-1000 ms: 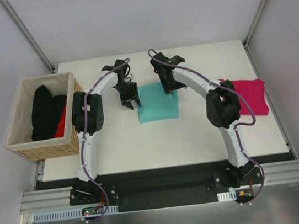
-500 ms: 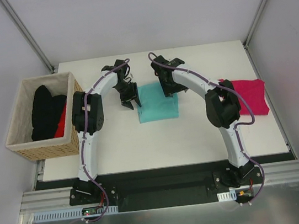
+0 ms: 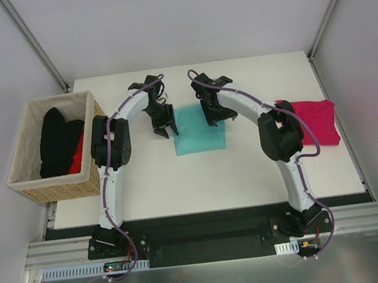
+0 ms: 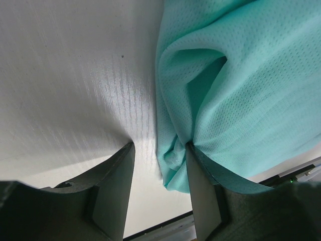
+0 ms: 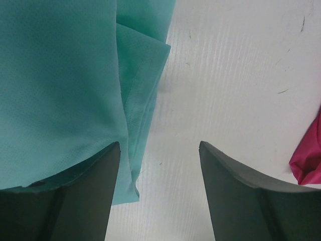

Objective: Fold and stack the t-shirts
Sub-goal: Smooth out wrinkles on the folded tshirt

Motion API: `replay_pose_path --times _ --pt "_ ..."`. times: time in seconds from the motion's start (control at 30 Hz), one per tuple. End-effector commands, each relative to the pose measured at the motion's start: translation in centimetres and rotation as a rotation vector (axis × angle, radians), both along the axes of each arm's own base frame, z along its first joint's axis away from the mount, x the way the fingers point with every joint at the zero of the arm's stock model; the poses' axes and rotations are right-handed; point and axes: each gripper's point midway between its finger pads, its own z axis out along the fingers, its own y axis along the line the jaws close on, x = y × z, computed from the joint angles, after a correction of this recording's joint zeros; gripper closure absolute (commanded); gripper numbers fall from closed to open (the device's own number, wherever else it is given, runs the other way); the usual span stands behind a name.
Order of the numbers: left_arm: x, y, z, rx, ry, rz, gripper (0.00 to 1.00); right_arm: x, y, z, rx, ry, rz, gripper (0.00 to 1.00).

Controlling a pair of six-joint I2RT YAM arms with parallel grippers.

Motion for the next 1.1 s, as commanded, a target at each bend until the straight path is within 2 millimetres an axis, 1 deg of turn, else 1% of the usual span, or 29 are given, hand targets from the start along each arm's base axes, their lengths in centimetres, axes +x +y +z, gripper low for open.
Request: replay_pose_path --times 0.0,0.1,0.23,0.43,0.57,0.8,0.83,1.07 --pt "-0.1 0.0 0.8 -0.013 0.0 0.012 0.55 0.4 0.6 0.7 0.023 -0.024 -0.007 0.32" --pt "0.2 -0.2 1.4 -0.021 -0.017 0.01 0.55 0.9 0.6 1.7 0.022 -0.052 0.0 0.32" --pt "0.7 -0.6 2.2 -0.033 -0.044 0.004 0.55 1.3 0.4 2.5 0.011 -0.068 0.004 0.32" --pt "1.2 -0.7 3.8 -0.042 -0.083 0.008 0.55 1.4 0.6 3.0 0.018 -0.079 0.006 0.32" --pt "1.0 -0.5 4.0 -0.036 -0.087 0.007 0.55 1.4 0.7 3.2 0.023 -0.077 0.006 0.32" --pt "0.2 -0.1 4.1 -0.025 -0.095 0.011 0.56 1.0 0.9 2.3 0.019 -0.054 0.007 0.33" --pt "0.0 0.0 4.5 -0.028 -0.102 0.009 0.56 0.9 0.9 2.3 0.02 -0.051 0.006 0.33" --pt "-0.3 0.2 5.4 -0.036 -0.135 0.014 0.56 1.0 0.9 2.8 0.02 -0.068 0.005 0.33"
